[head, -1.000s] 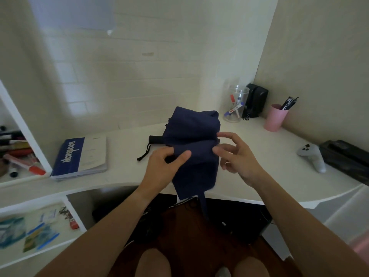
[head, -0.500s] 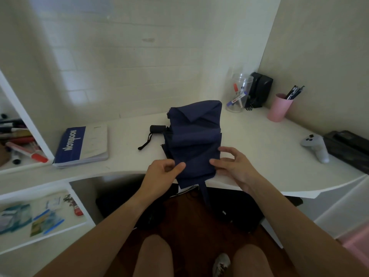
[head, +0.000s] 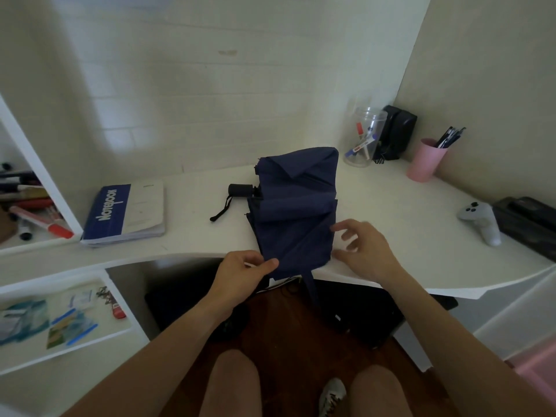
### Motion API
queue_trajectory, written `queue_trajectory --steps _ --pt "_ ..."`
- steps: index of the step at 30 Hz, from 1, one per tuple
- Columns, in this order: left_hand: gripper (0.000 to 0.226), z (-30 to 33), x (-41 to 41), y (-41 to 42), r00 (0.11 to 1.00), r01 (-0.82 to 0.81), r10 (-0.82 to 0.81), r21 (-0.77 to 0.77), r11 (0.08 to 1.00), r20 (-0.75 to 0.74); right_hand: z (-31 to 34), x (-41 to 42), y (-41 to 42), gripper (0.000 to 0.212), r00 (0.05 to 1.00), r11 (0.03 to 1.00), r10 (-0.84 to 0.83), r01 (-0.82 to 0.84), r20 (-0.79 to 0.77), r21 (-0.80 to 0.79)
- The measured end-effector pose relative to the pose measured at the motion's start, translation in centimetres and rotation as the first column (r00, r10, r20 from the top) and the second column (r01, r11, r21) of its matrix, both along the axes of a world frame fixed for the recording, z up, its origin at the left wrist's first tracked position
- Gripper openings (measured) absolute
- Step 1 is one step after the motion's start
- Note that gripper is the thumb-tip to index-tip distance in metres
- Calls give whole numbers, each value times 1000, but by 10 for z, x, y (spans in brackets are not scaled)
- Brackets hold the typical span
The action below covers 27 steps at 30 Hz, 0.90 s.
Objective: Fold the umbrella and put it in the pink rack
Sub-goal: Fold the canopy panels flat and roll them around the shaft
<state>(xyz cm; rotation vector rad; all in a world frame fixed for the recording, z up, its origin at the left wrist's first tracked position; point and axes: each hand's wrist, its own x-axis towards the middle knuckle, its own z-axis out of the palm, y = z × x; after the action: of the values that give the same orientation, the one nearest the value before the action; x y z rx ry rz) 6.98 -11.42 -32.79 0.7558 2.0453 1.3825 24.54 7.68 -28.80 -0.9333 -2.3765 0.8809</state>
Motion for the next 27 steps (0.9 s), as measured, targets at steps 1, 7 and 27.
queue_trajectory --steps 1,7,27 --pt "24 1 2 2 1000 -7 7 1 1000 4 2 -3 -5 27 998 987 10 0 -62 163" --pt "22 8 9 5 994 -29 19 -93 995 -107 -3 -22 -10 20 955 825 269 -297 127 481" --pt "61 12 -76 60 214 264 -526 -470 842 -823 -12 -58 18 45 884 899 270 -373 382 228"
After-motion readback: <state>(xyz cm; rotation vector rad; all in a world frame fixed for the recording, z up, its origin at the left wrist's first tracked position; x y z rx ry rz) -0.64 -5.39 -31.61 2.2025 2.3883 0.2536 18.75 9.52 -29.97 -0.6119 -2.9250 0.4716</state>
